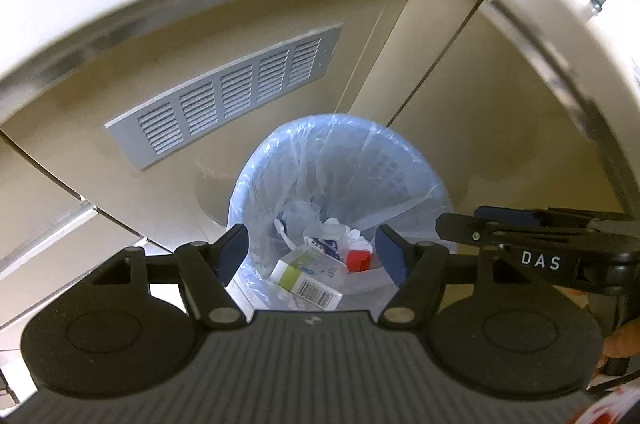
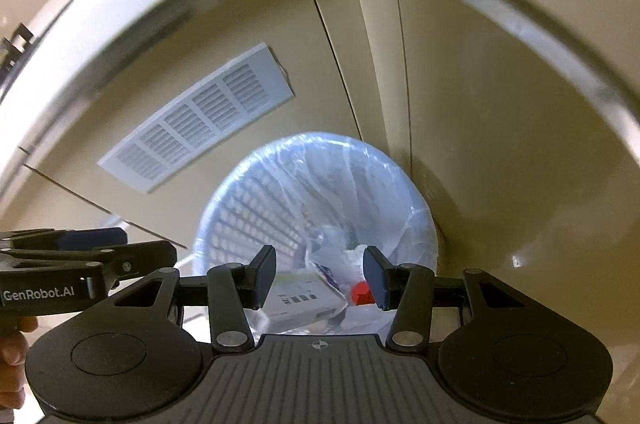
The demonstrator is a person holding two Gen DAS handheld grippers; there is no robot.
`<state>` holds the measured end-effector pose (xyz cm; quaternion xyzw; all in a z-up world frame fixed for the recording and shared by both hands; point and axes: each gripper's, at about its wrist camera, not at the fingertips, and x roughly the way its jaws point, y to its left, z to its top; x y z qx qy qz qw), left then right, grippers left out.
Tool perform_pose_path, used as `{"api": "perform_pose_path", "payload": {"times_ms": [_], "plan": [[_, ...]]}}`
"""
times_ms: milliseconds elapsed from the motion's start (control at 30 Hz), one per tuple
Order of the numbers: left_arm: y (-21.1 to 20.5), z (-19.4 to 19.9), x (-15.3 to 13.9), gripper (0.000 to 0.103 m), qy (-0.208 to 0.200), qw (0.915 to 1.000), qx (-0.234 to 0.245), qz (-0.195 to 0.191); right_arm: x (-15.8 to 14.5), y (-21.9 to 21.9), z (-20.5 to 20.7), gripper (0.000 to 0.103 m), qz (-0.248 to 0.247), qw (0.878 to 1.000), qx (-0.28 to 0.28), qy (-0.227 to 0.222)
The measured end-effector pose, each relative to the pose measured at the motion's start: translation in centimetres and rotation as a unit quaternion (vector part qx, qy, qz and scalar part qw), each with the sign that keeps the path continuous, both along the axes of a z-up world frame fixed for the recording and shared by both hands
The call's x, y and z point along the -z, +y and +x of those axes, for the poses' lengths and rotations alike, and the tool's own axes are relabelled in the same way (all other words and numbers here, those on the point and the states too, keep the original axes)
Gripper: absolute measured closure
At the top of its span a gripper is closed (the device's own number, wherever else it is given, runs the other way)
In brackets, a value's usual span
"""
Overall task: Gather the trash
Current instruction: 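Raise both grippers from the bin back to the counter litter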
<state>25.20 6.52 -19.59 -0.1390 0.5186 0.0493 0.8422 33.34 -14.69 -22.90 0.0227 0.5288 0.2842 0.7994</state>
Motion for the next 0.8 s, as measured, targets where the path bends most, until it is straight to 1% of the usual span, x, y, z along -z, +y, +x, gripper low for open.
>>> {"api": "perform_pose_path", "payload": {"times_ms": [233,467,600,667,733,800], "plan": [[-0.5,-0.9,-4.1,0.035,-0.042,0.9991,0.003,0.005,-4.8,-1.4,-1.0,0.054,0.024,0.999,-0.005,-0.025],[-1.2,-1.0,-8.6,0.035,-0.092,0.9956,-0.001,0.016,-9.7,-3.0,-1.2,0.054,0.052,0.996,-0.012,-0.075],[-1.7,-0.4,-10.4,0.035,-0.12,0.9925,-0.006,0.023,-11.9,-4.0,-0.5,0.054,0.068,0.992,-0.008,-0.102],[-1.9,0.2,-11.2,0.035,-0.131,0.991,-0.009,0.027,-12.7,-4.6,0.1,0.051,0.075,0.991,-0.003,-0.112],[-2.0,0.7,-11.9,0.035,-0.14,0.9895,-0.013,0.031,-13.4,-5.2,0.9,0.037,0.082,0.989,0.005,-0.122],[-2.1,1.3,-12.4,0.035,-0.148,0.9881,-0.017,0.036,-14.0,-5.8,1.7,0.035,0.088,0.987,0.013,-0.135]]}}
